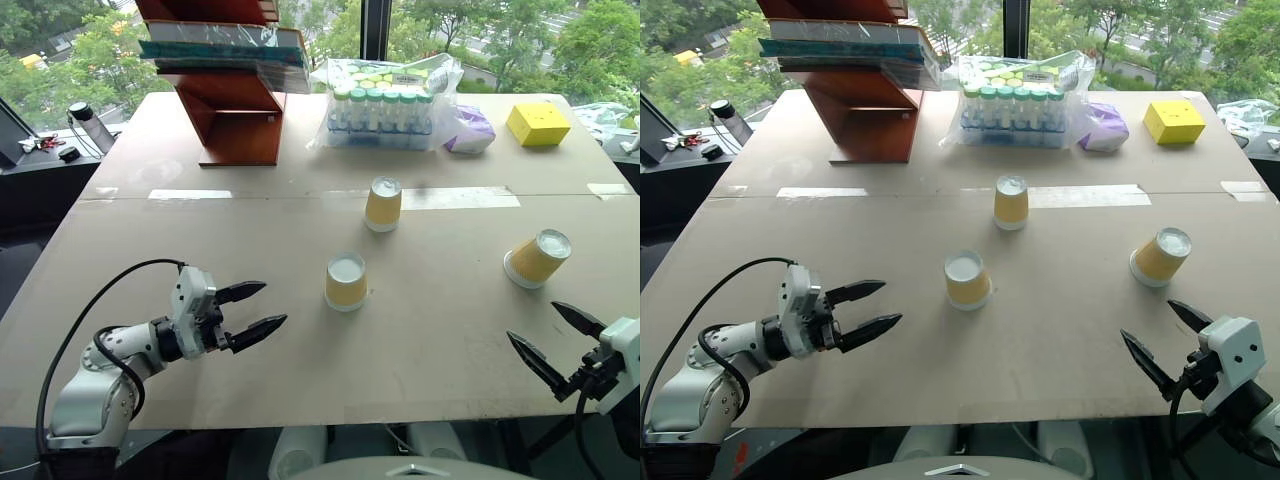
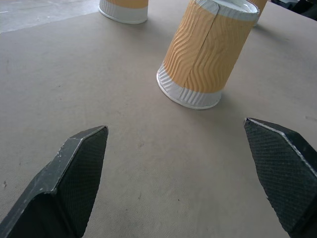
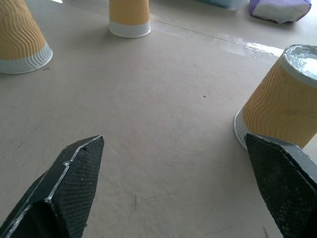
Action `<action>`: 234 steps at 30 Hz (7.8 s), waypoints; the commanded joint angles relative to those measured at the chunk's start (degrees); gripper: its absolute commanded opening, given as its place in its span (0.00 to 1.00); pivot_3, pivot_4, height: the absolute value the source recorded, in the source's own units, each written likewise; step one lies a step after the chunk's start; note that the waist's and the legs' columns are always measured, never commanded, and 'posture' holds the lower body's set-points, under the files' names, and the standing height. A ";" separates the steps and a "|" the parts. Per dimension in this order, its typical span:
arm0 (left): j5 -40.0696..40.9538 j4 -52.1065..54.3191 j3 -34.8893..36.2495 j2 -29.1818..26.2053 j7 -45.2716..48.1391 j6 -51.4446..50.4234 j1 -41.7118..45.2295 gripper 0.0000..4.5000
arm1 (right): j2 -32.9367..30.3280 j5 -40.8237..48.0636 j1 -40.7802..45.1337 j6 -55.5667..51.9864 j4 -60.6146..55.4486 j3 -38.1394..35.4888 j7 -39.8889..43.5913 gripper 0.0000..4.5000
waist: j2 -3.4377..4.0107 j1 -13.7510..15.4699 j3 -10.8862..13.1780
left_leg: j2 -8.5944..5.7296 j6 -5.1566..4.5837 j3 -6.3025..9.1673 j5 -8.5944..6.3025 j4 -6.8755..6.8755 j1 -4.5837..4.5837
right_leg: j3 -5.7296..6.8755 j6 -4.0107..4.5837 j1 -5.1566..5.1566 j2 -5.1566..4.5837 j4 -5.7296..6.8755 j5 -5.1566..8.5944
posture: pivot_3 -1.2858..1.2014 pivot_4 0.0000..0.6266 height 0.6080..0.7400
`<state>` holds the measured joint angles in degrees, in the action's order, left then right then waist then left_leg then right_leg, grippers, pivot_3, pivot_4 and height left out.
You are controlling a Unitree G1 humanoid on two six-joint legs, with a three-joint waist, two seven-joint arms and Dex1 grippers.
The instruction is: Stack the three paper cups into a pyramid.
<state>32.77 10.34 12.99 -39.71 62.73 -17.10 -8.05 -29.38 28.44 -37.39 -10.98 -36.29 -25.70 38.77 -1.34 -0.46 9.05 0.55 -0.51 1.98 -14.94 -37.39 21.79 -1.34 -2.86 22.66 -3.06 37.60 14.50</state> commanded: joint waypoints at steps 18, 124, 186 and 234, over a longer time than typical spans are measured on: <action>-3.93 0.85 -10.58 2.53 2.02 2.24 14.44 1.00 | -1.42 -0.97 1.68 -1.24 -10.36 8.48 0.44 1.00 | -0.01 -0.03 0.00 | -0.06 0.00 0.02 0.00 -0.01 0.01 | 0.01 -0.04 -0.01 0.06 0.01 -0.02 | 0.52 0.24 1.00; 14.30 7.03 -3.91 1.43 11.02 -5.44 18.05 1.00 | 0.53 -4.47 35.75 -14.50 21.95 -0.35 -16.85 0.42 | 0.23 -0.34 0.09 | -0.20 -0.01 -0.05 0.01 0.00 0.06 | 0.02 -0.21 0.02 0.13 0.05 -0.13 | 0.52 0.24 1.00; 7.82 1.21 -4.38 2.65 12.34 0.17 12.79 1.00 | -2.84 -7.47 27.61 -18.78 -3.32 28.11 -6.47 0.77 | 0.31 -0.34 0.21 | -0.12 -0.01 0.08 0.00 -0.01 0.06 | 0.01 -0.16 0.04 0.16 0.01 -0.09 | 0.52 0.24 1.00; -25.23 -73.99 -17.66 31.42 -11.84 20.12 71.33 0.64 | 2.63 7.38 -5.73 -2.05 -22.83 -8.26 -1.80 1.00 | -0.22 -0.20 0.49 | -0.34 -0.01 0.04 0.01 -0.06 0.24 | 0.27 -0.30 0.00 0.15 -0.03 -0.12 | 0.52 0.24 1.00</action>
<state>8.01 -63.03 -5.96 -8.40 51.02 1.26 61.55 -27.00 36.18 -42.65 -14.68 -56.97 -33.20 37.19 -1.56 -0.66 9.53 0.21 -0.51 2.02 -14.93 -37.44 22.03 -1.07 -3.16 22.66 -2.91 37.58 14.38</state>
